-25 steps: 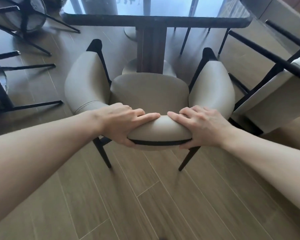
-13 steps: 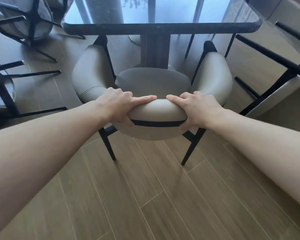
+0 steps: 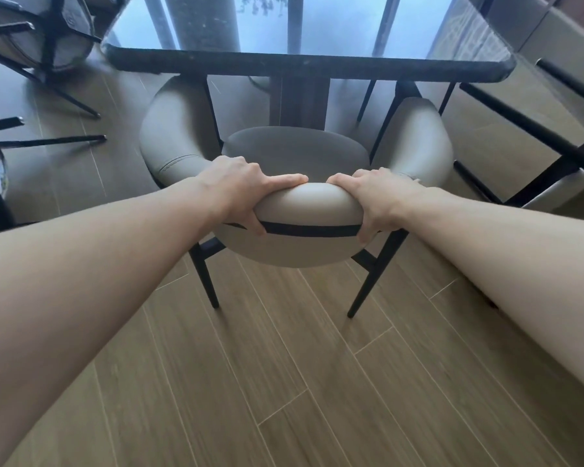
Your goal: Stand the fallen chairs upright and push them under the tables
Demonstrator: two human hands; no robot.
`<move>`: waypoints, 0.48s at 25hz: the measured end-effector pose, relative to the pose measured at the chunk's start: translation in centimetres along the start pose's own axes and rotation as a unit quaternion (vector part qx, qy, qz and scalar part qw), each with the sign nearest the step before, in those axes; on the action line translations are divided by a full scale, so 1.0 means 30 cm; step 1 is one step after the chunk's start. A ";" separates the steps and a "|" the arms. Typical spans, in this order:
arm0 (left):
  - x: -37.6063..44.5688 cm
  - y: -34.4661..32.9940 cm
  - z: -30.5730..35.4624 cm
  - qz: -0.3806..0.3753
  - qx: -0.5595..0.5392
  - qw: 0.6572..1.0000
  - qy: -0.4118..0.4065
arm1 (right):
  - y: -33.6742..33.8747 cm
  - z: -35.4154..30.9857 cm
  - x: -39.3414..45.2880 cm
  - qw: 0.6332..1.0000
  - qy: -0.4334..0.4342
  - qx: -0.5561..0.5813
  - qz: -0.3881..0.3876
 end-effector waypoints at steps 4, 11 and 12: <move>0.034 0.007 0.002 0.011 0.006 1.000 0.000 | 0.002 0.036 0.034 1.000 -0.010 0.019 -0.003; -0.019 -0.016 0.018 0.010 -0.057 0.997 0.049 | -0.021 0.024 0.010 0.997 -0.064 0.042 0.017; -0.031 -0.024 0.026 0.015 -0.073 0.995 0.065 | -0.028 0.015 0.003 0.995 -0.078 0.047 0.030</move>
Point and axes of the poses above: each hand's wrist, its own x-axis towards the middle knuckle, its own y-axis out of the back of the hand, z = x × y, the point moved 5 cm from there along x, towards the middle knuckle, and after that the axes turned 4 degrees about y, right-handed, at the moved point
